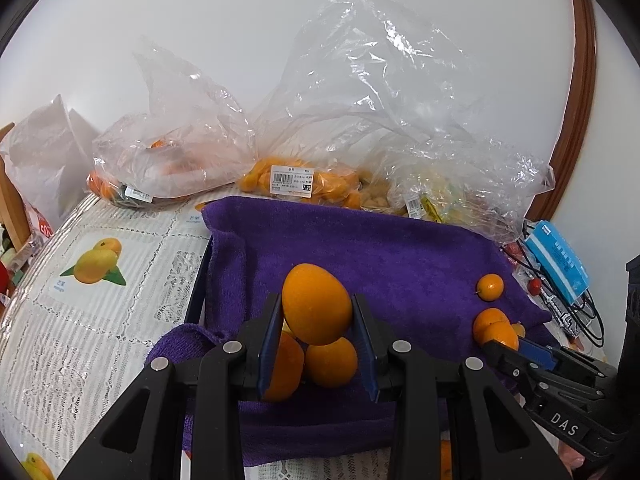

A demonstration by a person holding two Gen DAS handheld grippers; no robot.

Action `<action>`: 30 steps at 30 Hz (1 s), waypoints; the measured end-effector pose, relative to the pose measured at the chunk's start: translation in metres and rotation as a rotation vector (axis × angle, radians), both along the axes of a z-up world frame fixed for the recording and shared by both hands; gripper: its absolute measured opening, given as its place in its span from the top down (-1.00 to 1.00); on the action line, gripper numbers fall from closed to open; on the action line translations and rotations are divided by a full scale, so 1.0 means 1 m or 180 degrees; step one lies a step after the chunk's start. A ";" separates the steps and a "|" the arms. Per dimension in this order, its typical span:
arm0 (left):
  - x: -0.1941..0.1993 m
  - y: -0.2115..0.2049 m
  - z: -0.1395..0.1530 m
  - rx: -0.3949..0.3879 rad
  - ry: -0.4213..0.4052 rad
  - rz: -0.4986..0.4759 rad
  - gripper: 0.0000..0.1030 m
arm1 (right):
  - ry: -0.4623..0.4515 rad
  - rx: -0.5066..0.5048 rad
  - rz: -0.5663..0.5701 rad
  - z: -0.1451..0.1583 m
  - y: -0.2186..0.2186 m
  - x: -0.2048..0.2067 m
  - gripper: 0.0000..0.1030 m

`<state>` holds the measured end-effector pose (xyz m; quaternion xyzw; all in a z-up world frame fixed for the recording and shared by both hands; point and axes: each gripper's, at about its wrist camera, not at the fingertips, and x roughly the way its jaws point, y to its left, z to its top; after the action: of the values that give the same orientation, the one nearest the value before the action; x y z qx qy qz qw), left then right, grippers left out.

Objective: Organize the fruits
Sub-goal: 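Carry both oranges over the towel and open both tools to release them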

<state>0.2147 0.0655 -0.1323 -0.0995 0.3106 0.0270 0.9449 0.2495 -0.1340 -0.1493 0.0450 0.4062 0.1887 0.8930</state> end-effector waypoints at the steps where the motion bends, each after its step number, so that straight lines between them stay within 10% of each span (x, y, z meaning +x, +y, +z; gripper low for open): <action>1: 0.000 0.001 -0.001 -0.0031 0.0008 -0.0016 0.37 | 0.0013 -0.0025 0.0002 -0.001 0.001 0.001 0.37; 12: 0.005 -0.004 -0.010 -0.0449 0.0109 -0.0453 0.38 | 0.0067 -0.0064 0.0063 -0.002 -0.003 0.002 0.36; 30: 0.001 -0.017 -0.010 -0.0191 0.0079 -0.0479 0.34 | -0.0091 0.0218 -0.0173 0.012 -0.027 -0.002 0.34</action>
<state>0.2158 0.0488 -0.1424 -0.1038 0.3295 -0.0522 0.9370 0.2474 -0.1610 -0.1375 0.0838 0.3853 0.1788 0.9014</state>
